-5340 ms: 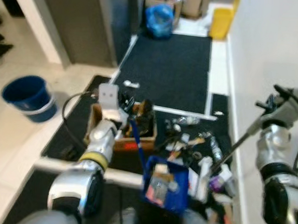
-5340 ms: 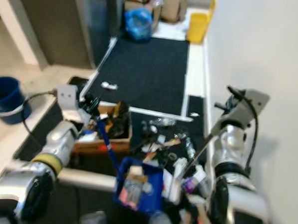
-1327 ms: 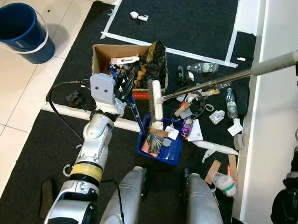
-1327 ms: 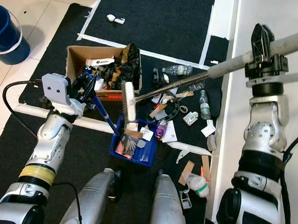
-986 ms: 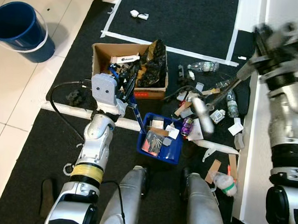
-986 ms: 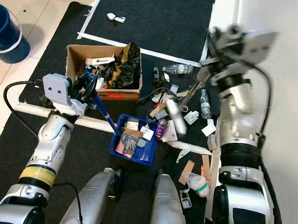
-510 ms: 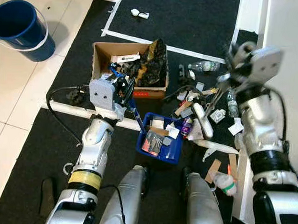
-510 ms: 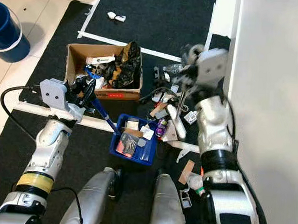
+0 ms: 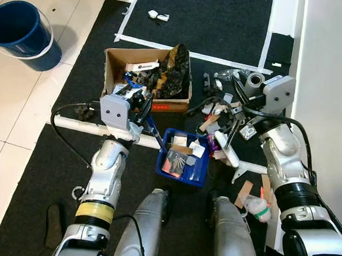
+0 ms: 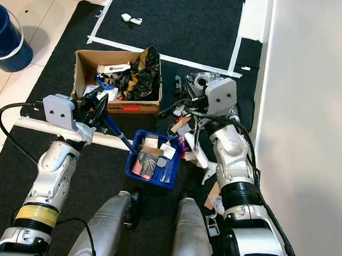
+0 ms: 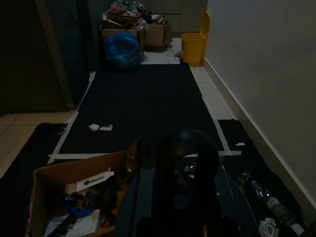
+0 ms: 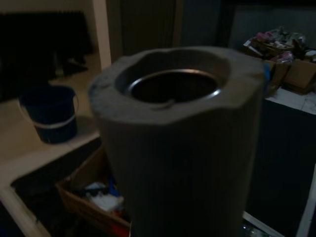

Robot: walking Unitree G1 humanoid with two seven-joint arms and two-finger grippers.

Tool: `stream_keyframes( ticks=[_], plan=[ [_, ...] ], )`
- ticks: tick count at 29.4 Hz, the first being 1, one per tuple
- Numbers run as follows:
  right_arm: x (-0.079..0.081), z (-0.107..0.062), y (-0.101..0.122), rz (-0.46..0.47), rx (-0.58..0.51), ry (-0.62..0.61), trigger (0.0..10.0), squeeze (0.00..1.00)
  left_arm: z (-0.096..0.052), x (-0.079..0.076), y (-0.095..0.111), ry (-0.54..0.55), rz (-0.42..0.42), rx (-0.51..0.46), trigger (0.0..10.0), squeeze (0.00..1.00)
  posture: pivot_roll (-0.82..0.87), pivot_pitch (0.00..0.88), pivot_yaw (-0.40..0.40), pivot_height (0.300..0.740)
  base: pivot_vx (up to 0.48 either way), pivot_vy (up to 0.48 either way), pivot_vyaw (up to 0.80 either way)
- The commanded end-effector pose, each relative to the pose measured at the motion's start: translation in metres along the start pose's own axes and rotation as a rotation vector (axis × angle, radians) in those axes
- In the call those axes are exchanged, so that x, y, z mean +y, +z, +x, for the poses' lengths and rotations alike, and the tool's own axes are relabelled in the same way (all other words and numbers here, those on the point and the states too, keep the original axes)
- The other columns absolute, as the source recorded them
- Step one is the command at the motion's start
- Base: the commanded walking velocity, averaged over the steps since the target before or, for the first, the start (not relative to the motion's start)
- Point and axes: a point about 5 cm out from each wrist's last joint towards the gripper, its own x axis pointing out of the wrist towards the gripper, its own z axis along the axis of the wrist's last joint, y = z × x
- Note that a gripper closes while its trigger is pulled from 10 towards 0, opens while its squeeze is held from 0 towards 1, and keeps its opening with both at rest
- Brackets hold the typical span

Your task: Sweep floor

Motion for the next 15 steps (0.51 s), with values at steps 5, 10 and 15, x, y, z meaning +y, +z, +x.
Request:
stream_keyframes(
  ticks=[5,10,15],
  plan=[
    [0.008,-0.006,-0.004,0.133,0.003,0.027,10.0,0.0,-0.008,-0.006,-0.019,-0.005,-0.036,0.096,10.0,0.0,0.15,0.37,-0.003,0.74,0.0,0.0,0.0],
    [0.004,-0.012,-0.005,0.166,0.014,0.04,10.0,0.0,-0.005,-0.007,-0.019,-0.006,-0.039,0.096,10.0,0.0,0.14,0.358,-0.005,0.74,0.0,0.0,0.0],
    [0.002,-0.019,-0.006,0.177,0.039,0.091,10.0,0.0,-0.003,-0.006,-0.018,-0.005,-0.038,0.093,10.0,0.0,0.14,0.351,-0.005,0.74,0.0,0.0,0.0]
  ],
)
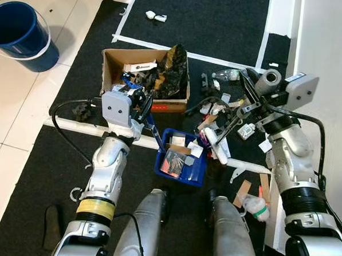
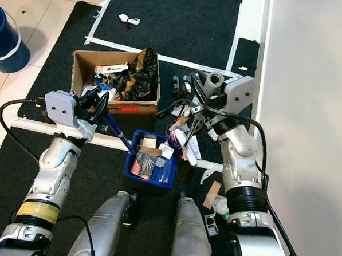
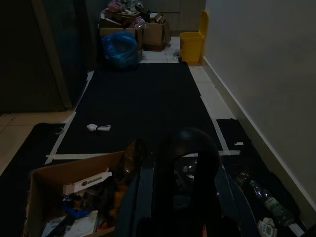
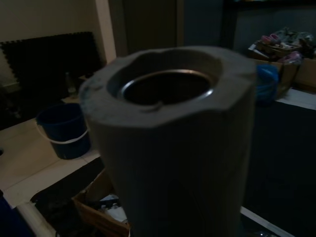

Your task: Sweep floor

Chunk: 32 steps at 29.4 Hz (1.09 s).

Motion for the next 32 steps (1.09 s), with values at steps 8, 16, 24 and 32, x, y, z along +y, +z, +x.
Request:
stream_keyframes(
  ticks=[8,16,24,32],
  plan=[
    [0.005,-0.017,-0.01,0.152,0.076,0.092,10.0,0.0,-0.008,-0.005,-0.021,-0.006,-0.035,0.096,10.0,0.0,0.13,0.341,-0.011,0.74,0.0,0.0,0.0],
    [0.005,-0.017,-0.004,0.217,0.05,0.114,10.0,0.0,-0.006,-0.007,-0.021,-0.007,-0.039,0.092,10.0,0.0,0.12,0.333,-0.015,0.74,0.0,0.0,0.0],
    [0.001,-0.02,0.001,0.26,0.066,0.155,10.0,0.0,-0.003,-0.007,-0.022,-0.004,-0.04,0.086,10.0,0.0,0.12,0.319,-0.019,0.74,0.0,0.0,0.0],
    [-0.014,-0.021,0.012,0.284,0.036,0.14,10.0,0.0,-0.002,-0.006,-0.024,0.001,-0.042,0.088,10.0,0.0,0.11,0.312,-0.025,0.74,0.0,0.0,0.0]
  ],
)
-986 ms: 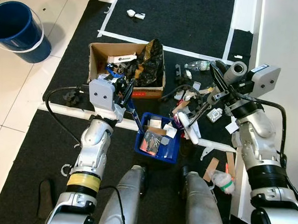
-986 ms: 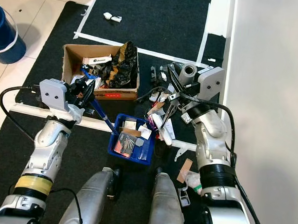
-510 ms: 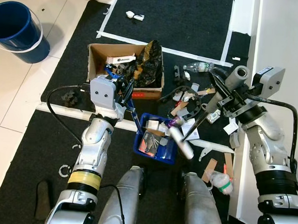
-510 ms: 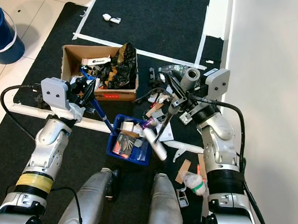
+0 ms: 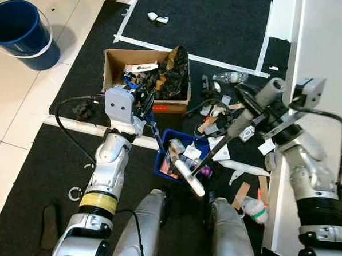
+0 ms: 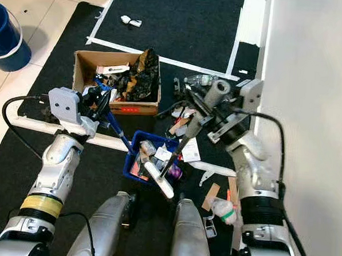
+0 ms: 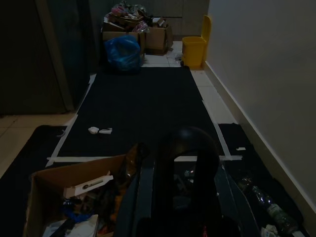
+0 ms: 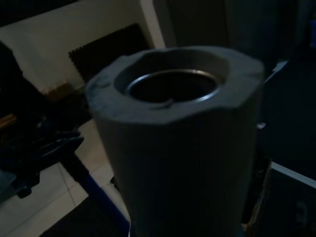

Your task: Sweep floor

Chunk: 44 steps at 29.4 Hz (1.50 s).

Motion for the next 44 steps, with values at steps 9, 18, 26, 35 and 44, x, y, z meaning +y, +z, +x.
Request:
stream_keyframes(
  ticks=[9,18,26,35,44],
  plan=[
    [-0.028,-0.005,0.044,0.125,-0.232,-0.095,10.0,0.0,-0.007,-0.011,-0.023,0.004,-0.053,0.09,10.0,0.0,0.1,0.289,-0.045,0.74,0.0,0.0,0.0],
    [-0.057,-0.008,0.058,-0.089,-0.217,-0.341,10.0,0.0,-0.007,-0.011,-0.023,0.008,-0.056,0.084,10.0,0.0,0.1,0.288,-0.047,0.74,0.0,0.0,0.0],
    [-0.069,-0.012,0.066,-0.302,-0.177,-0.526,10.0,0.0,-0.009,-0.011,-0.025,0.007,-0.053,0.082,10.0,0.0,0.11,0.295,-0.043,0.74,0.0,0.0,0.0],
    [-0.088,-0.027,0.042,-0.457,0.069,-0.701,10.0,0.0,-0.009,-0.012,-0.025,0.001,-0.051,0.082,10.0,0.0,0.11,0.298,-0.042,0.74,0.0,0.0,0.0],
    [-0.086,-0.047,0.012,-0.365,0.104,-0.842,10.0,0.0,-0.01,-0.013,-0.025,-0.002,-0.053,0.082,10.0,0.0,0.11,0.3,-0.042,0.74,0.0,0.0,0.0]
  ],
)
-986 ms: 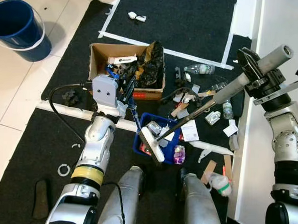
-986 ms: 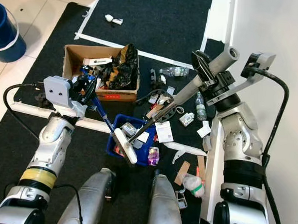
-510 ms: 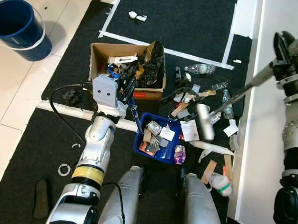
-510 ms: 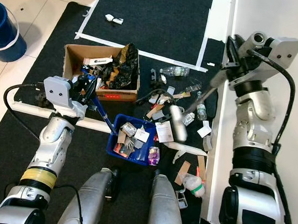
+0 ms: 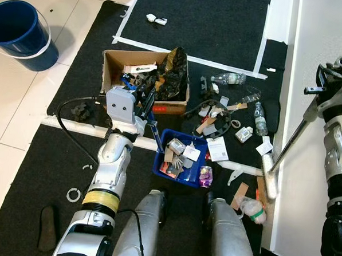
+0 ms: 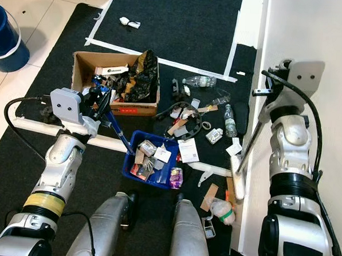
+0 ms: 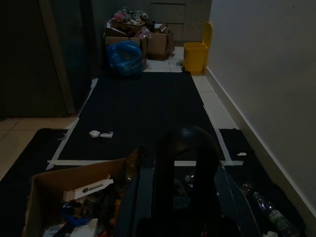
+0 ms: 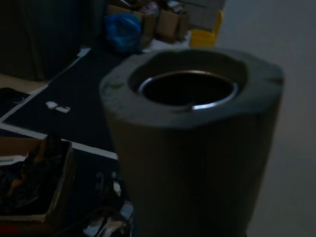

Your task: Sweep floor

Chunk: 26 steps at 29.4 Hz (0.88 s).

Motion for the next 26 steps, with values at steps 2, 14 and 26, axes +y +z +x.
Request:
stream_keyframes(
  ticks=[2,14,26],
  plan=[
    [-0.004,-0.013,-0.017,0.049,0.049,-0.082,10.0,0.0,-0.011,-0.011,-0.021,-0.016,-0.052,0.095,10.0,0.0,0.1,0.299,-0.039,0.74,0.0,0.0,0.0],
    [0.002,-0.019,-0.035,0.438,0.085,-0.298,10.0,0.0,-0.007,-0.012,-0.021,-0.018,-0.054,0.092,10.0,0.0,0.09,0.289,-0.039,0.74,0.0,0.0,0.0],
    [0.005,-0.02,-0.034,0.612,0.066,-0.349,10.0,0.0,-0.006,-0.012,-0.021,-0.02,-0.056,0.089,10.0,0.0,0.09,0.289,-0.036,0.74,0.0,0.0,0.0]
  ],
)
